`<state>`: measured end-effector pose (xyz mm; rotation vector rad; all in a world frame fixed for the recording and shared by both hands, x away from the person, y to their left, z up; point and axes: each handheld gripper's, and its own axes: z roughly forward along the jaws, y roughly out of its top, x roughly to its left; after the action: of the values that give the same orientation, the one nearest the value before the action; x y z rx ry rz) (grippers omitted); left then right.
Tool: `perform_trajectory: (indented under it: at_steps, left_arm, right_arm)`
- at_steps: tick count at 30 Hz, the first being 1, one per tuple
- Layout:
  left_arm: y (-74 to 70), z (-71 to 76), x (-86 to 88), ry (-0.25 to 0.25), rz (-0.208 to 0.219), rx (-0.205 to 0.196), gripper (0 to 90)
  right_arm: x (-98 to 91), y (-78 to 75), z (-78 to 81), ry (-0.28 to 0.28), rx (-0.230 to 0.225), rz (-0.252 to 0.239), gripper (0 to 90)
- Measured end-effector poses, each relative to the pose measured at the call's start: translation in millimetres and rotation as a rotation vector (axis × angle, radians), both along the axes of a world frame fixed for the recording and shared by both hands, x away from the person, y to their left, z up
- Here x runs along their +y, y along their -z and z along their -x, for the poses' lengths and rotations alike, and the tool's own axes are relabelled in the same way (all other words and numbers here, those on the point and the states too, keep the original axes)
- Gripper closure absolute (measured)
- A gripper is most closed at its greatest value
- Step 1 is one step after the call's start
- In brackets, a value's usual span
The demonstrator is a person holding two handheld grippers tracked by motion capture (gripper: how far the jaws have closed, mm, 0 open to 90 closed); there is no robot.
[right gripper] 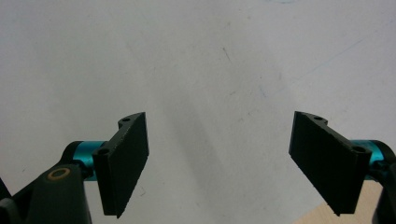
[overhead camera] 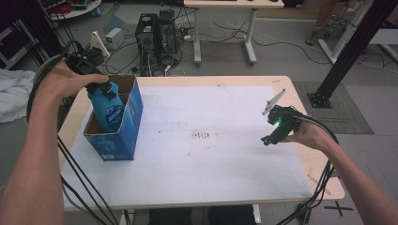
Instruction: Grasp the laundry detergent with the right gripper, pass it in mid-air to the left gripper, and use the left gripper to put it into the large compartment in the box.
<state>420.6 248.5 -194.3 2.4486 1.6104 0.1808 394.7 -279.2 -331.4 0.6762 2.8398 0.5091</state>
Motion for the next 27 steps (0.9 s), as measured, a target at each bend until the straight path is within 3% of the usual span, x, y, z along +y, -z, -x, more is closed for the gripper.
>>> perform_trajectory:
  at_steps: [5,7,15,27]
  left_arm:
    - [10.7,-1.3,1.7,-0.008,0.006,0.006,38.2]
    - [22.7,-2.1,1.8,-0.004,0.005,0.018,38.2]
    - [46.3,-2.8,3.9,0.009,0.010,0.038,38.2]
    - [61.0,1.4,5.7,0.116,-0.022,0.020,38.2]
  right_arm:
    - [-0.4,2.2,0.2,-0.004,0.002,0.002,19.2]
    - [-0.3,3.4,0.6,0.001,0.007,0.004,19.2]
    - [0.7,9.4,1.4,0.003,0.016,0.007,19.2]
    - [0.0,14.4,3.3,0.003,0.023,0.008,19.2]
